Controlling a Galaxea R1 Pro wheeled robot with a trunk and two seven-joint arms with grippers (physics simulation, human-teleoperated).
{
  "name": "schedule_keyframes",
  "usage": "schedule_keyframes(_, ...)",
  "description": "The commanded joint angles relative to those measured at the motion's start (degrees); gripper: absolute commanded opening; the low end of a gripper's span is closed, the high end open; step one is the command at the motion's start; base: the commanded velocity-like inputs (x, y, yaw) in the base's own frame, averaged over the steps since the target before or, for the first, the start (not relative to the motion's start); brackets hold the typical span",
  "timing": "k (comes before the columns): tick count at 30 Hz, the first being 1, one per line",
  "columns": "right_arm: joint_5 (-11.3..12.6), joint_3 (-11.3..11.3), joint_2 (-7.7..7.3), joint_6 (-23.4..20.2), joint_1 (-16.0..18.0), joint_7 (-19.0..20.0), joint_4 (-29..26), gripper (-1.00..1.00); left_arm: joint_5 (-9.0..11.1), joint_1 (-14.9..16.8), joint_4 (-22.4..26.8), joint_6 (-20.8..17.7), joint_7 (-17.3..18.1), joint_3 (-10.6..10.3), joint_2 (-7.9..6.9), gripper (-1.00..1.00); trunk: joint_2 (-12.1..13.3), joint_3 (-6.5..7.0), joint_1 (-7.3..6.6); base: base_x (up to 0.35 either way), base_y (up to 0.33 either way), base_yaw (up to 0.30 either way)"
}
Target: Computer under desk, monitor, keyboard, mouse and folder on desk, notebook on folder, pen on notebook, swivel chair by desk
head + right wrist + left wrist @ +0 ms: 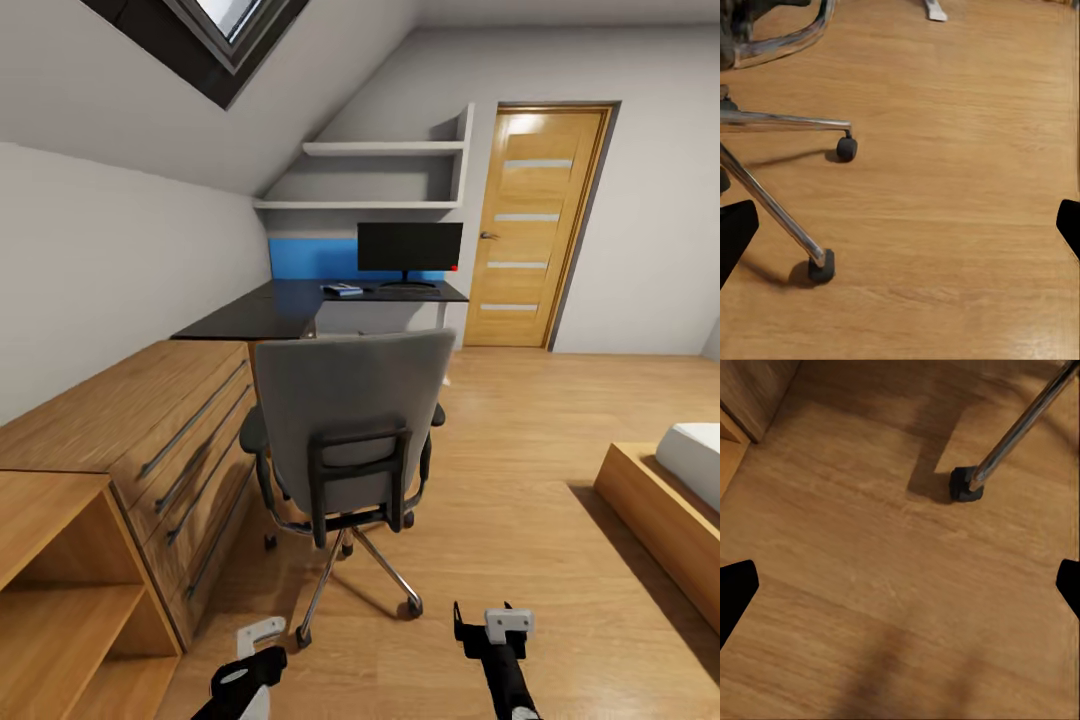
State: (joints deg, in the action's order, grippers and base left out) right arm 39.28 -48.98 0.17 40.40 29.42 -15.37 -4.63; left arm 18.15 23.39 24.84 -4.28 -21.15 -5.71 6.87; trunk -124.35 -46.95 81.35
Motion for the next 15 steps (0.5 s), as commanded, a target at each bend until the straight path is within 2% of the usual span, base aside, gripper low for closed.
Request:
schedule_keyframes(1, 1.5, -0.4, -0.06, -1.3, 1.9, -0.6, -0.3, 1.0, 0.4, 1.6, 0.9, -2.3, -0.5, -0.5, -0.06, 1.0, -0.4, -0.25, 0.22, 0.0, 0.0, 0.0)
schedule_keyframes(4, 5.1, -0.4, -0.43, -7.5, 7.4, -0.6, -0.7, 1.0, 0.4, 5.5, 1.7, -4.9, -0.6, -0.4, -0.09, 1.0, -1.6, -0.79, 0.88, 0.0, 0.0, 0.0)
schedule_keyframes(7, 6.5, -0.4, -1.0, -11.8, 11.1, -0.6, -0.8, 1.0, 0.5, 7.9, 1.9, -5.7, -0.6, -0.4, -0.1, 1.0, -2.8, -1.33, 1.54, 0.0, 0.0, 0.0)
schedule_keyframes(8, 7.1, -0.4, -1.41, -14.4, 13.5, -0.6, -0.9, 1.0, 0.5, 9.6, 1.9, -6.3, -0.6, -0.4, -0.12, 1.0, -3.2, -1.51, 1.75, 0.0, 0.0, 0.0)
schedule_keyframes(12, 7.7, -0.4, -1.82, -18.5, 17.6, -0.6, -1.0, 1.0, 0.6, 12.7, 2.0, -8.2, -0.6, -0.3, -0.56, 1.0, -4.9, -2.22, 2.63, 0.0, 0.0, 0.0)
schedule_keyframes(15, 8.1, -0.4, -1.96, -23.9, 20.9, -0.5, -1.6, 1.0, 0.7, 14.9, 2.0, -9.5, -0.6, -0.2, -1.56, 1.0, -6.1, -2.76, 3.29, 0.0, 0.0, 0.0)
